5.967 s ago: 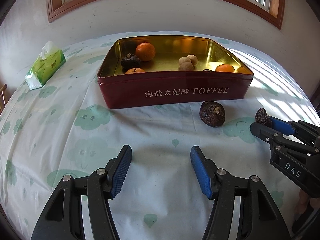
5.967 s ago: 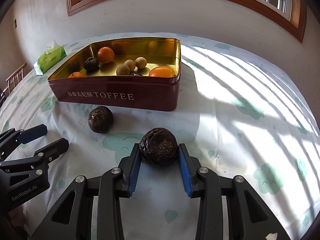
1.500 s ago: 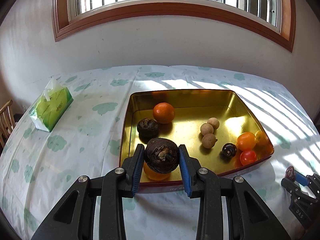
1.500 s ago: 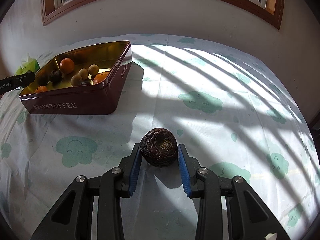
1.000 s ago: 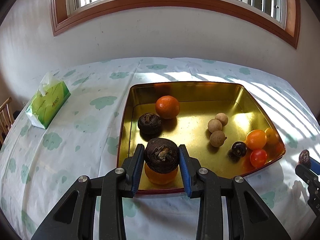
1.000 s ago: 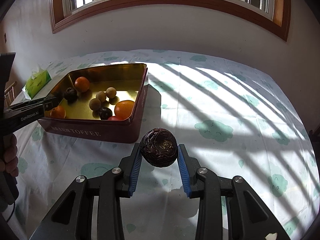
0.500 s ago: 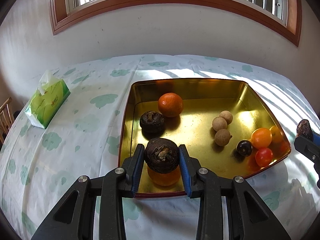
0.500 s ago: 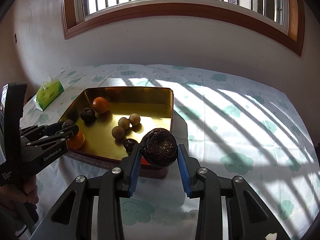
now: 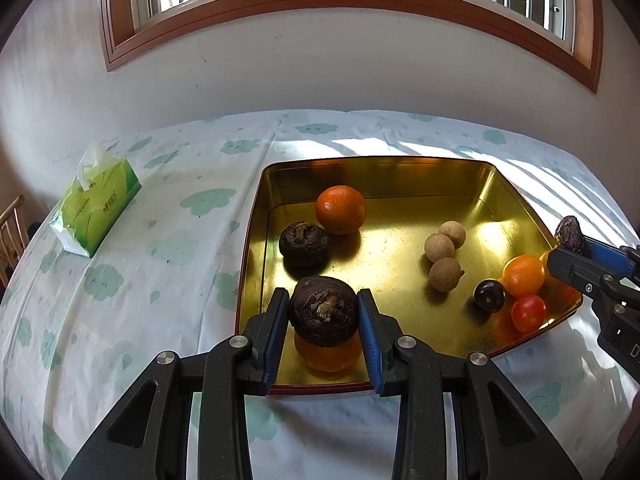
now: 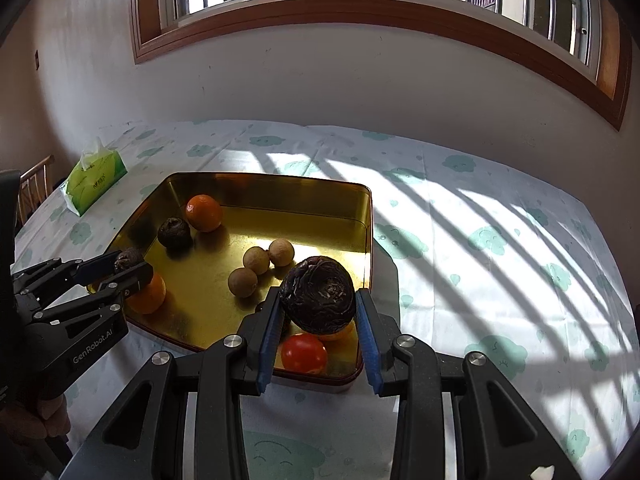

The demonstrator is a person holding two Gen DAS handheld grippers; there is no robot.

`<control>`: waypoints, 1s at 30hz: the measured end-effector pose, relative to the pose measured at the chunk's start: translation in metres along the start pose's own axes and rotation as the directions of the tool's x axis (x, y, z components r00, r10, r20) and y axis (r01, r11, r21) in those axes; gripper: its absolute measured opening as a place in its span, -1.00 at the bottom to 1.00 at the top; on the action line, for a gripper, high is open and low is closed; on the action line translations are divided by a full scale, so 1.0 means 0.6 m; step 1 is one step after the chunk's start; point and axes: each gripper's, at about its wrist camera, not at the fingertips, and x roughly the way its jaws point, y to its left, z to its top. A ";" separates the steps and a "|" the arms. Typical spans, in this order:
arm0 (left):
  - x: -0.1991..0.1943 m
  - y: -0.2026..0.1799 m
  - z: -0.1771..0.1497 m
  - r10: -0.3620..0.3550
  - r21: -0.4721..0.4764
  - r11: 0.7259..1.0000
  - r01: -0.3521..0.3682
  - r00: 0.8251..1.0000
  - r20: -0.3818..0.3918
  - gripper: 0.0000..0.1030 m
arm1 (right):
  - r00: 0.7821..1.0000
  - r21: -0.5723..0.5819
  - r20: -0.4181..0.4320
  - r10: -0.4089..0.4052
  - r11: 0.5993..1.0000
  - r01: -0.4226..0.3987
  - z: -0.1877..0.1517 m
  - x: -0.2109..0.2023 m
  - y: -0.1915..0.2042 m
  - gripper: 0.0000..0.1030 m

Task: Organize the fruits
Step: 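Lower the dried fruits into the tin and open both tools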

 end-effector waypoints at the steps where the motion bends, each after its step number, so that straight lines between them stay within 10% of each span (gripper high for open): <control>1: 0.000 0.000 0.000 0.000 0.000 1.000 0.000 1.000 0.001 -0.31 | 1.000 -0.002 -0.002 0.000 1.000 0.000 0.001 0.003 0.001 -0.36; 30: 0.020 0.009 0.004 -0.001 -0.027 1.000 0.001 1.000 0.003 -0.22 | 0.997 -0.082 -0.072 -0.012 0.997 0.006 0.017 0.090 0.033 -0.36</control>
